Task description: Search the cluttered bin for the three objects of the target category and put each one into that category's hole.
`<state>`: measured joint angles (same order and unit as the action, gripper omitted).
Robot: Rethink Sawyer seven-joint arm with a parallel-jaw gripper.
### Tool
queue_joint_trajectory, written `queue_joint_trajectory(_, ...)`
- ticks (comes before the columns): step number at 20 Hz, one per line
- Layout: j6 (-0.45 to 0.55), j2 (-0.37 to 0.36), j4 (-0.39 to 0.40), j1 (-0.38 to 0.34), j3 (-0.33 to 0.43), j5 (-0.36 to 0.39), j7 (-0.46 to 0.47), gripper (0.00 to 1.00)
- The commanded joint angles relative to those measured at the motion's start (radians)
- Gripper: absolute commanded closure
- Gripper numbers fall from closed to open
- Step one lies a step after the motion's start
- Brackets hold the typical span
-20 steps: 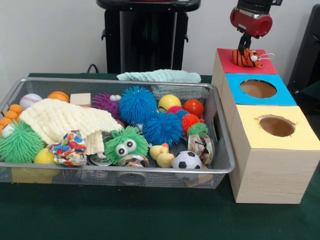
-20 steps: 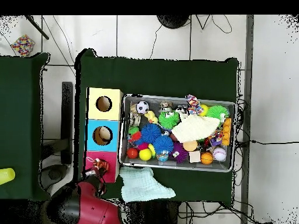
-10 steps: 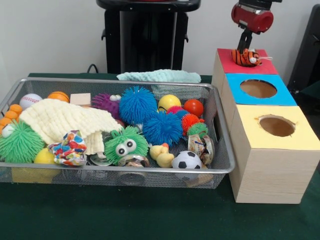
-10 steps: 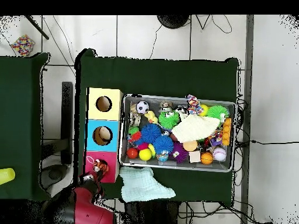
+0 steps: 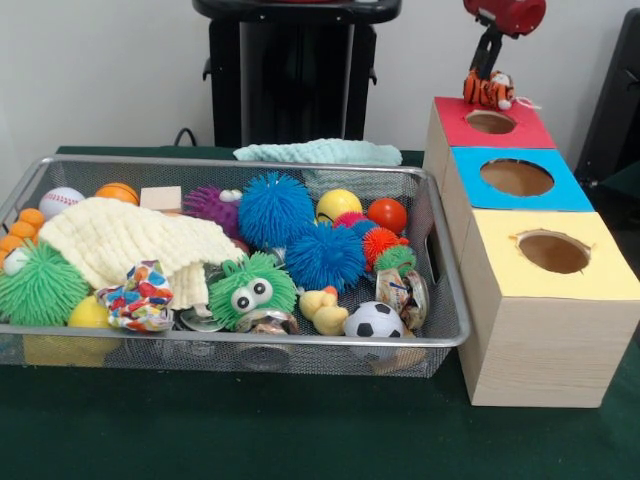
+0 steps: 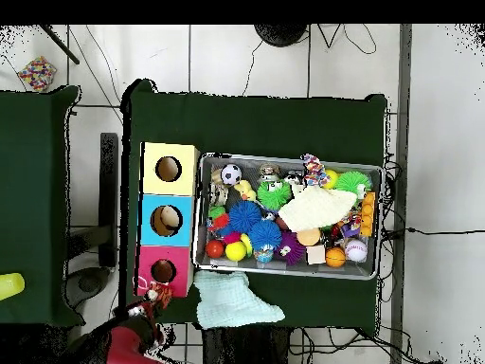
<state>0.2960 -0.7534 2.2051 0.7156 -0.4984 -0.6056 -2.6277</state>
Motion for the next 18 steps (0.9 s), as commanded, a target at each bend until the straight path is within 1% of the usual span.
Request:
queue_joint_trajectory(1, 0.287, 0.018, -0.101, 0.037, -0.129, 0.033, -0.293, 1.0)
queue_joint_trajectory(4, 0.285, 0.031, -0.119, 0.029, -0.128, 0.016, -0.286, 1.0)
queue_joint_trajectory(5, 0.268, 0.041, -0.121, 0.019, -0.117, 0.003, -0.282, 1.0)
queue_joint_trajectory(9, 0.146, 0.067, -0.101, -0.034, -0.024, -0.067, -0.268, 1.0)
queue_joint_trajectory(10, 0.133, 0.072, -0.103, -0.032, -0.02, -0.074, -0.277, 1.0)
queue_joint_trajectory(11, 0.127, 0.068, -0.102, -0.032, -0.014, -0.082, -0.284, 1.0)
queue_joint_trajectory(15, 0.187, 0.069, -0.138, -0.005, -0.049, -0.073, -0.316, 1.0)
queue_joint_trajectory(18, 0.174, 0.071, -0.145, -0.011, -0.029, -0.098, -0.326, 1.0)
